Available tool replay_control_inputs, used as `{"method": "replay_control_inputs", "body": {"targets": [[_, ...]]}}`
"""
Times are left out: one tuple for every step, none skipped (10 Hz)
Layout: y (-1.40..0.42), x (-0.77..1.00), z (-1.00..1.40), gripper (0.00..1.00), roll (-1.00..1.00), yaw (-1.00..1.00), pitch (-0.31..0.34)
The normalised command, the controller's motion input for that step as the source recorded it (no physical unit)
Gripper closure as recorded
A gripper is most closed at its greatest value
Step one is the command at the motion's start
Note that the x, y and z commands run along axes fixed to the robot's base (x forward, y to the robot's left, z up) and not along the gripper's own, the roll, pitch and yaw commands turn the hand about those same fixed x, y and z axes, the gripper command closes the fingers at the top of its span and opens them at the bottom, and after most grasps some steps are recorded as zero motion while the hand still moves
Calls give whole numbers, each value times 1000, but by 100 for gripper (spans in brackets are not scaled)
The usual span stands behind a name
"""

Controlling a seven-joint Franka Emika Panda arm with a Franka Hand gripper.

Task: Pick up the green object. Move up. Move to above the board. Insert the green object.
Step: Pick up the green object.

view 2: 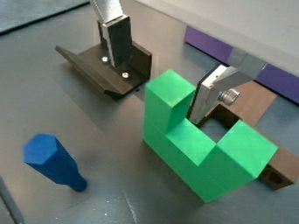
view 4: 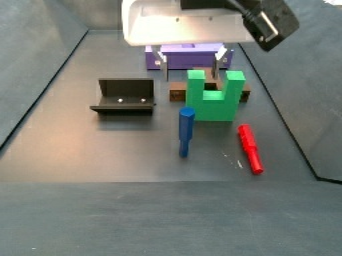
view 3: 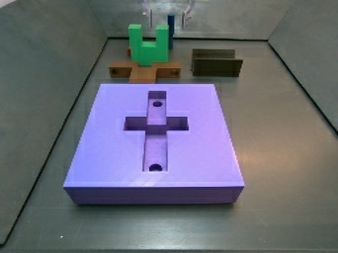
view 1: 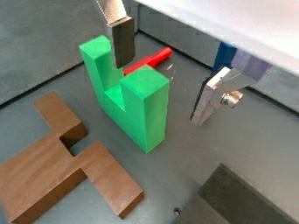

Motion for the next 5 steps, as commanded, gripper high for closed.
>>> {"method": "replay_control_inputs", "body": {"targets": [[-14,6,-303,0,-181,-77,-87],[-20,26,-283,0,-193,-54,-87],[-20,9,-289,0,-183,-51,-79],[-29,0,-269,0,-166,-17,-73],[-34,11,-234,0,-137,-9,-44]]}}
